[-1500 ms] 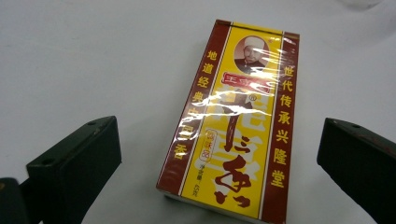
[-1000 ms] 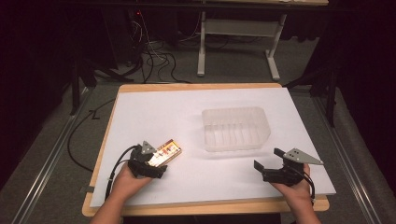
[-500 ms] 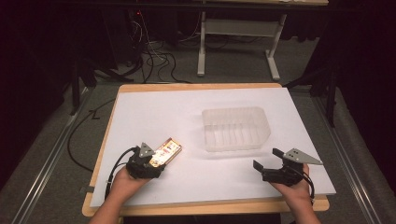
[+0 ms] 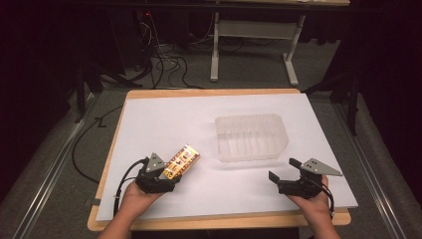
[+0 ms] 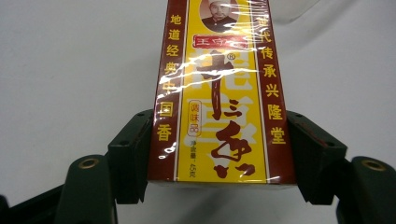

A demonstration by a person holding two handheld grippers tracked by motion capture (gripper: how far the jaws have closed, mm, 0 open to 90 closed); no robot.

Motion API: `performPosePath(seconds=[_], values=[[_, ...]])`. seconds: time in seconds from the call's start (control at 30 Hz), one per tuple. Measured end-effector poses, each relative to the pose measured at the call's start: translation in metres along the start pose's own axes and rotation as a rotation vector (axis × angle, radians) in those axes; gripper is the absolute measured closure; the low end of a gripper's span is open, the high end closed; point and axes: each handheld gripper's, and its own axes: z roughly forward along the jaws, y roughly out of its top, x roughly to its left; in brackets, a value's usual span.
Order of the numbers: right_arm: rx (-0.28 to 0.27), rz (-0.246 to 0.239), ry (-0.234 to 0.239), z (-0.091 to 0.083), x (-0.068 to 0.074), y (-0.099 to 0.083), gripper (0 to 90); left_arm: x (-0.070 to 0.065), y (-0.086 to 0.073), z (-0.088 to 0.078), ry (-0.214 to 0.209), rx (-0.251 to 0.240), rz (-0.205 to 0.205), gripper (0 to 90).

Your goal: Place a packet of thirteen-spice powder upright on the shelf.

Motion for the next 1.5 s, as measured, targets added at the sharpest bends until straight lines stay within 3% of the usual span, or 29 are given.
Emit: performPosePath(seconds=[0.43, 0.63, 1.33, 1.5], values=[[-0.004, -0.006, 0.053, 0.006, 0.022, 0.005, 2.6, -0.033, 0.01, -0.003, -0.039, -0.061, 0.061, 32.5], [-0.002, 0.001, 0.068, 0.01, 0.03, 0.006, 2.7, -0.04, 0.013, -0.002, -0.053, -0.084, 0.052, 32.5], [0.008, 0.005, 0.166, 0.028, 0.06, 0.012, 4.6, -0.08, 0.022, 0.017, -0.084, -0.099, 0.13, 32.5], [0.012, 0.023, 0.192, 0.032, 0.065, 0.013, 6.5, -0.091, 0.026, 0.022, -0.117, -0.103, 0.132, 32.6]])
